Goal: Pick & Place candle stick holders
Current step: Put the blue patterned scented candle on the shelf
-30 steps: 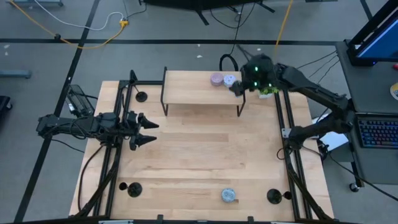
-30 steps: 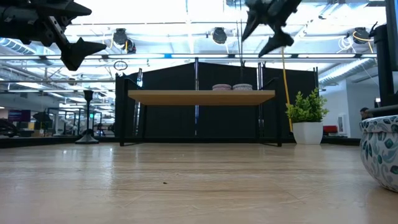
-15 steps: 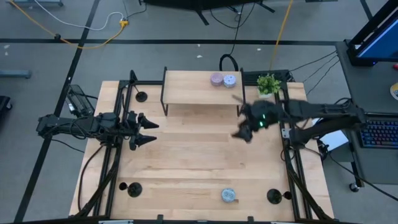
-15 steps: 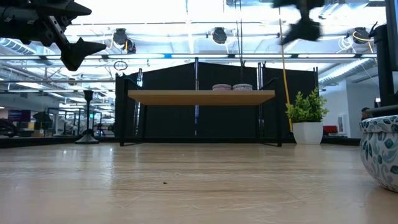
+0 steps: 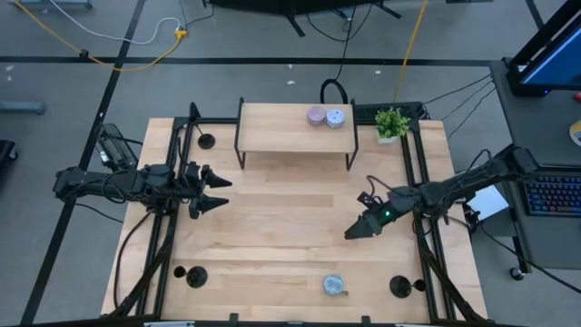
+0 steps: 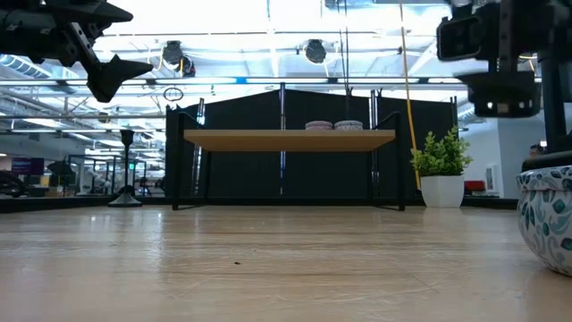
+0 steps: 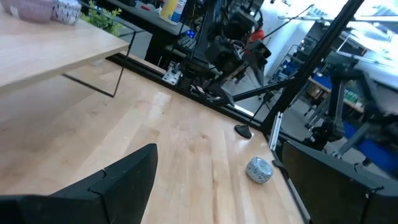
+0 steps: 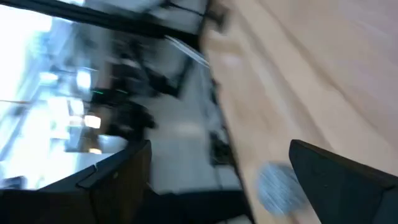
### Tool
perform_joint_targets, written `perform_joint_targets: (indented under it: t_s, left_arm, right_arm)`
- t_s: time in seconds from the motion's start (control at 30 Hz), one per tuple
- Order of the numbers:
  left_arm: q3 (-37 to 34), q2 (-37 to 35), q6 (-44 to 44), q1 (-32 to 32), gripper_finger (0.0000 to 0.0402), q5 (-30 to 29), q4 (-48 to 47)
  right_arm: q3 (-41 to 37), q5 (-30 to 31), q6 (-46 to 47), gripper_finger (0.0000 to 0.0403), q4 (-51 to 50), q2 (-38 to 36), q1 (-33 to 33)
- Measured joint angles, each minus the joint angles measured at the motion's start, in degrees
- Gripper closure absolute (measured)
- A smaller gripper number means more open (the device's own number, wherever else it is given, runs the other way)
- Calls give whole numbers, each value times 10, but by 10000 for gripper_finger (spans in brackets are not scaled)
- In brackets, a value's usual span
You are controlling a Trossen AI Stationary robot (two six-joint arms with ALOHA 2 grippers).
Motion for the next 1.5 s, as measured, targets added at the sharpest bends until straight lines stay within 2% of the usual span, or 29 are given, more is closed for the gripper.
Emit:
perform_joint_targets:
  t_s: [0.07,0.13,0.23,0.4,0.57,0.73,0.8,0.9,1.1,1.3,1.5]
  left_arm:
    - [0,0,-21,0,50,0,0]
    - [0,0,-46,0,50,0,0]
    - [0,0,-75,0,50,0,0]
    - [0,0,-80,0,50,1,-1]
    - [0,0,-80,0,50,1,-1]
    - [0,0,-79,0,50,1,-1]
    - [0,0,-79,0,50,1,-1]
    - [0,0,-79,0,50,1,-2]
    - [0,0,-78,0,50,1,-2]
    - [0,0,-68,0,50,1,-2]
    - [0,0,-66,0,50,2,-2]
  right_arm:
    - [-19,41,-10,28,49,0,26]
    - [-17,76,-40,28,31,0,56]
    - [17,131,-87,28,-62,2,106]
    - [119,208,-148,28,-242,29,184]
    - [222,237,-205,28,-349,102,233]
    - [297,233,-260,28,-380,198,256]
    - [322,214,-289,28,-387,233,261]
    - [361,191,-337,28,-414,281,261]
    - [429,188,-438,28,-456,365,250]
    - [449,118,-495,28,-456,427,222]
    - [449,116,-510,28,-477,459,204]
